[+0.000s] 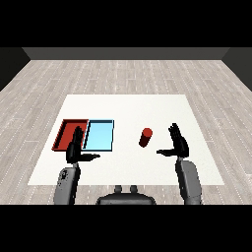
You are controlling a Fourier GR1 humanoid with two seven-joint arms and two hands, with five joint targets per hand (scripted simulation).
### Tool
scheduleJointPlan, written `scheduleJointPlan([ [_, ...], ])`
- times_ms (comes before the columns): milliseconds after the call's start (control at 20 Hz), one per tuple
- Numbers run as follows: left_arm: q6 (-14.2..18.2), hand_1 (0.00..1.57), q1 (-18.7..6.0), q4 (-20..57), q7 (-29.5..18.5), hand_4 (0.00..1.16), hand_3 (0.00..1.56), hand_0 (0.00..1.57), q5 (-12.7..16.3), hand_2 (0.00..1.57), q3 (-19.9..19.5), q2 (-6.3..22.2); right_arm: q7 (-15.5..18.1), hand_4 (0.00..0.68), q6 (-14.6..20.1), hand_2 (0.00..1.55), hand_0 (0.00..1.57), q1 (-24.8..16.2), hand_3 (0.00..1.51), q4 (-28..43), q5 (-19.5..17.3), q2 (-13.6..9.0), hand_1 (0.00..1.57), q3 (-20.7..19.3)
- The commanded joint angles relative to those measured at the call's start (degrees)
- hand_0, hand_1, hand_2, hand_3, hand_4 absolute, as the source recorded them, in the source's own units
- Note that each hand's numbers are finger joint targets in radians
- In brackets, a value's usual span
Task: Pick the red can and put it in the red box
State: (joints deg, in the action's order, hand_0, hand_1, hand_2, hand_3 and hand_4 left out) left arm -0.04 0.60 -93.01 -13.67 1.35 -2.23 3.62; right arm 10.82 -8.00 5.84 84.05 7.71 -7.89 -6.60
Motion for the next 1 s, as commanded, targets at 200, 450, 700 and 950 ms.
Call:
scheduleJointPlan([
  [200,-3.2,0.0,-1.2,5.2,-8.8,0.0,0.0,0.0,2.4,0.0,-3.0,0.8,4.4,0.0,-4.8,0.0,0.0,0.3,0.0,-1.8,2.4,-1.7,0.0,-2.1],
  [450,-4.3,0.0,2.5,1.2,-9.1,0.0,0.0,0.0,2.2,0.0,-2.3,0.9,5.2,0.0,-2.7,0.0,0.0,0.3,0.0,-0.6,1.1,0.1,0.0,-1.4],
  [700,-0.3,0.0,-1.1,1.5,-7.2,0.0,0.0,0.0,0.4,0.0,-1.1,-1.3,3.6,0.0,-1.9,0.0,0.0,-0.7,0.0,0.9,1.2,1.2,0.0,-0.6],
  [950,-2.3,0.0,0.6,4.6,-12.2,0.0,0.0,0.0,0.5,0.0,-1.6,-0.9,9.4,0.0,-3.1,0.0,0.0,3.9,0.0,-9.9,1.1,0.5,0.0,-2.4],
])
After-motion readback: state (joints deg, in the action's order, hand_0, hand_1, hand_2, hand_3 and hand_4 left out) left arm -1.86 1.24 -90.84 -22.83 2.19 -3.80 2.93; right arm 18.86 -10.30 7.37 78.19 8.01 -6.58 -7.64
